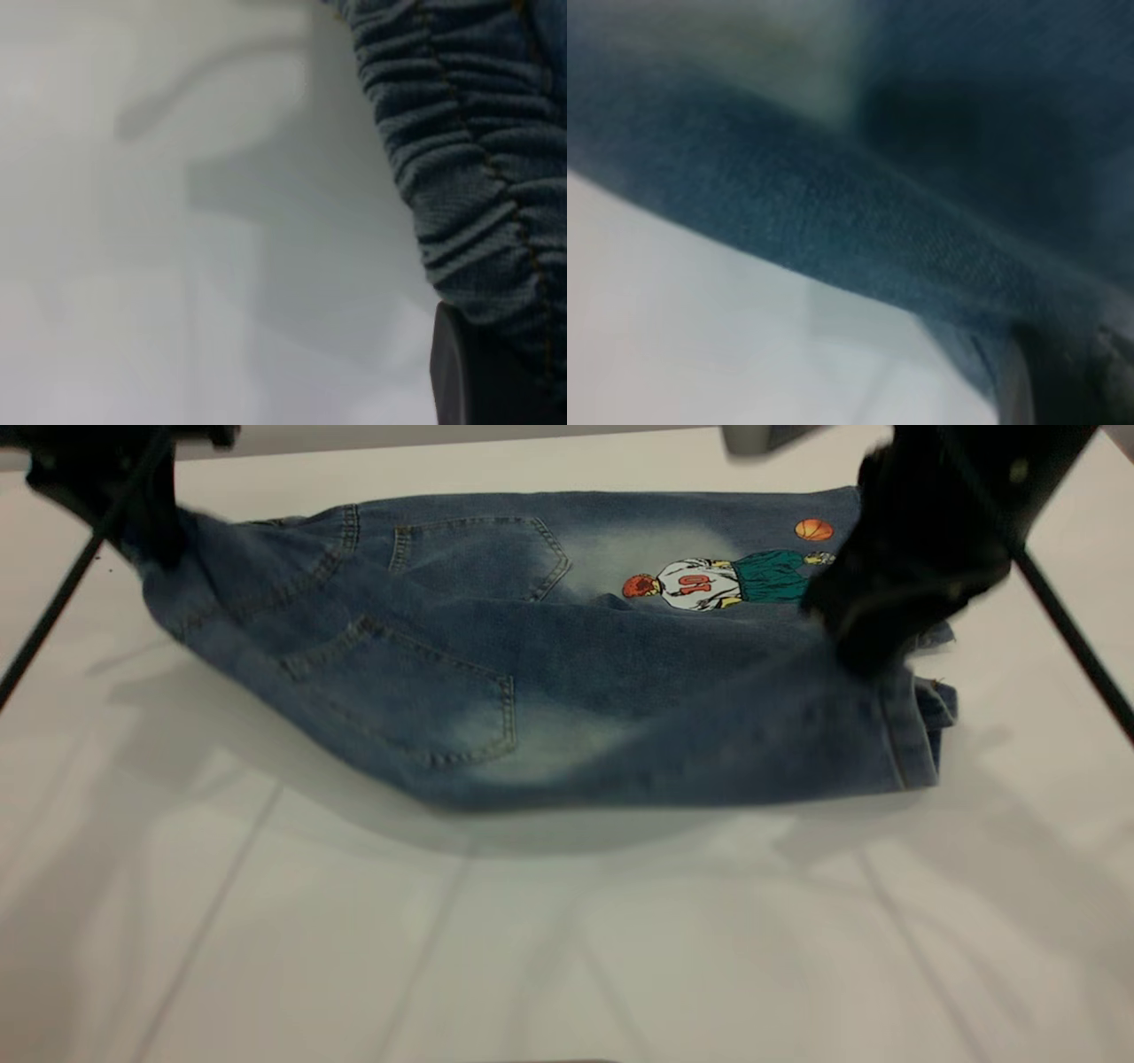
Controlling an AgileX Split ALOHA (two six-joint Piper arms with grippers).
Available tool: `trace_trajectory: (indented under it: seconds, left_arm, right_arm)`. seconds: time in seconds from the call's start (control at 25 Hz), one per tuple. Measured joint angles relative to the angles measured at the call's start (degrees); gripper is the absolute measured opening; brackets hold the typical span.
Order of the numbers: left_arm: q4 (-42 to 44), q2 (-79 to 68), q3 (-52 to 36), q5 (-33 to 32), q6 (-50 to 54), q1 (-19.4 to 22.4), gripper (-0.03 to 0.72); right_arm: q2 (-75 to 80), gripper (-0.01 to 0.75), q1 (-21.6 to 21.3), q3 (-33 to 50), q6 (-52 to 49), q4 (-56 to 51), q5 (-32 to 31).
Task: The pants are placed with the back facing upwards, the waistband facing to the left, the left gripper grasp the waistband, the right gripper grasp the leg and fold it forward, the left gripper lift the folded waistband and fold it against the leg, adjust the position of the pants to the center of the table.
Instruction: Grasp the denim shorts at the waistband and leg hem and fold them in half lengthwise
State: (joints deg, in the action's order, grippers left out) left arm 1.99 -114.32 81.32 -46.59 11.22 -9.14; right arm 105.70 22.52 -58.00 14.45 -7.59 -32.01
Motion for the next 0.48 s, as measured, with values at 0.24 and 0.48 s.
trace_trajectory:
  seconds: [0.24, 0.48]
  left_arm:
    - [-0.2, -0.1, 2.4, 3.1, 4.7, 0.0, 0.093]
    - [-5.3, -3.1, 2.5, 10.0, 7.5, 0.0, 0.093]
  right_arm:
    - [0.0, 0.027, -6.5, -4.7, 0.0, -0.8, 1.6]
    - [0.0, 0.027, -10.6, -7.7, 0.0, -1.7, 3.3]
